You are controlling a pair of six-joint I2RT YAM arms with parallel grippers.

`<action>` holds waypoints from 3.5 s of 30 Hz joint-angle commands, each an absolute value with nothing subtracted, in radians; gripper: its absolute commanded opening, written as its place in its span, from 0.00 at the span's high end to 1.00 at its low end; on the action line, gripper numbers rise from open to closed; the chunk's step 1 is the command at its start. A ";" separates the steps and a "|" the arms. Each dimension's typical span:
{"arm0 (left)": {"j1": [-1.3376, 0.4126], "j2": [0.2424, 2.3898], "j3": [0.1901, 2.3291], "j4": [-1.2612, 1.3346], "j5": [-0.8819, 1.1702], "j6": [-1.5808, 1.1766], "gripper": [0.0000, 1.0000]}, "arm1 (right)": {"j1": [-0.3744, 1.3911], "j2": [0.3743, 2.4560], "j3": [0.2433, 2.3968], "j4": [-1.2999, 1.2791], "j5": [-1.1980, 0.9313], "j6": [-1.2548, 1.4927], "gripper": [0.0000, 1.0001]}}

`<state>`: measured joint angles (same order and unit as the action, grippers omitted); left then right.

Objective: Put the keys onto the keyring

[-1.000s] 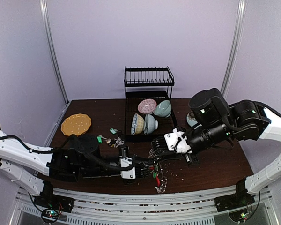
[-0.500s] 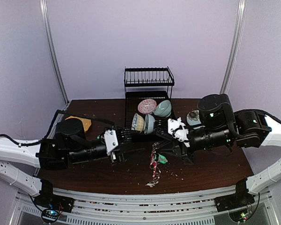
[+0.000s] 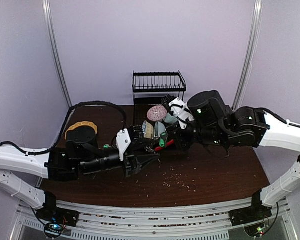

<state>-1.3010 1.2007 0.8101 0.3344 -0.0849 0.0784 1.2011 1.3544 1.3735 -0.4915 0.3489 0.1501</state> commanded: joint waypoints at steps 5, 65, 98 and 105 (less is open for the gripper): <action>-1.252 1.222 0.828 0.340 -0.279 -0.004 0.71 | 1.070 1.356 1.308 -0.576 0.200 0.315 1.00; -1.163 1.520 0.747 0.836 -0.101 -0.365 0.56 | 1.111 1.304 1.228 -0.392 0.169 0.284 1.00; -1.164 1.400 0.778 0.593 0.035 -0.278 1.00 | 1.076 1.086 0.933 0.020 -0.142 0.218 1.00; -1.164 1.396 0.754 0.664 0.077 -0.288 1.00 | 1.070 1.058 0.900 0.096 -0.205 0.197 1.00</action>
